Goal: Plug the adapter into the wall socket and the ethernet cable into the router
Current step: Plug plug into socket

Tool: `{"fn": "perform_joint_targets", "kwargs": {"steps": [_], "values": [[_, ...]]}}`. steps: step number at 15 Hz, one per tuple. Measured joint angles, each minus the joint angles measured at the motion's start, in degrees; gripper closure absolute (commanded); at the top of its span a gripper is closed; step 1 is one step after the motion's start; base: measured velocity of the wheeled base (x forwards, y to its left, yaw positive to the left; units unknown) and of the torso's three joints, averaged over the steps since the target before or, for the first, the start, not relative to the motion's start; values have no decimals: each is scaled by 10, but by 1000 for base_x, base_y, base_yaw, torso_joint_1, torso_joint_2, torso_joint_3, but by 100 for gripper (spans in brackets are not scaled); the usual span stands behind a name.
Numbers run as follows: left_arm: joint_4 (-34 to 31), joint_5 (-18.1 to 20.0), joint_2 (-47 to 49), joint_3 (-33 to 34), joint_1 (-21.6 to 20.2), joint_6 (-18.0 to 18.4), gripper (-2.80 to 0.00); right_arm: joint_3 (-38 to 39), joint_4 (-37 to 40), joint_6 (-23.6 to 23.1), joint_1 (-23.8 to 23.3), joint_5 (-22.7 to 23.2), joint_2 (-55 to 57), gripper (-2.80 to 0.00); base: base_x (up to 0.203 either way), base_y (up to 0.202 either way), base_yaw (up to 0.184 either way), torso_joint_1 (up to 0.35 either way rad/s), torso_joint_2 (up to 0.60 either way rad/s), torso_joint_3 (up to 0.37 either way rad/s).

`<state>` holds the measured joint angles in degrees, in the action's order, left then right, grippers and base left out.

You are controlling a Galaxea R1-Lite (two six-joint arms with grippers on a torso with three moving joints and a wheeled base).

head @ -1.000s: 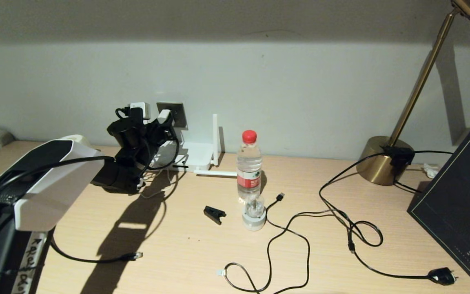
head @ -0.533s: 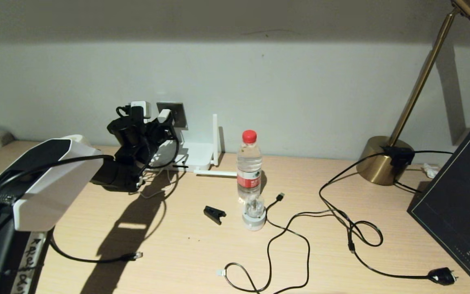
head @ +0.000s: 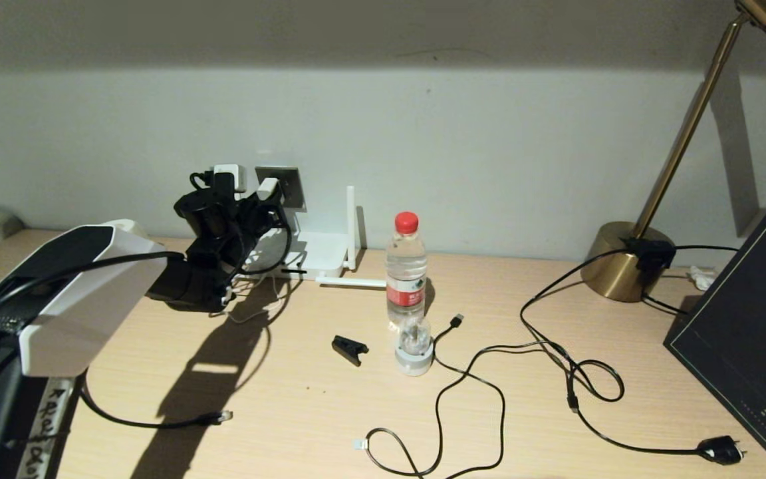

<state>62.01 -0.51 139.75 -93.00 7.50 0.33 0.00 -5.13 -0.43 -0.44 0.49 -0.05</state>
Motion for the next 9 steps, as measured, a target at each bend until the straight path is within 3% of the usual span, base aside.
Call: {"fn": "perform_joint_targets", "kwargs": {"steps": [9], "values": [[-16,2,2,-17,0,6,0,0,0,0,0,0,0,0,0,0,0,0,0,0]]}}
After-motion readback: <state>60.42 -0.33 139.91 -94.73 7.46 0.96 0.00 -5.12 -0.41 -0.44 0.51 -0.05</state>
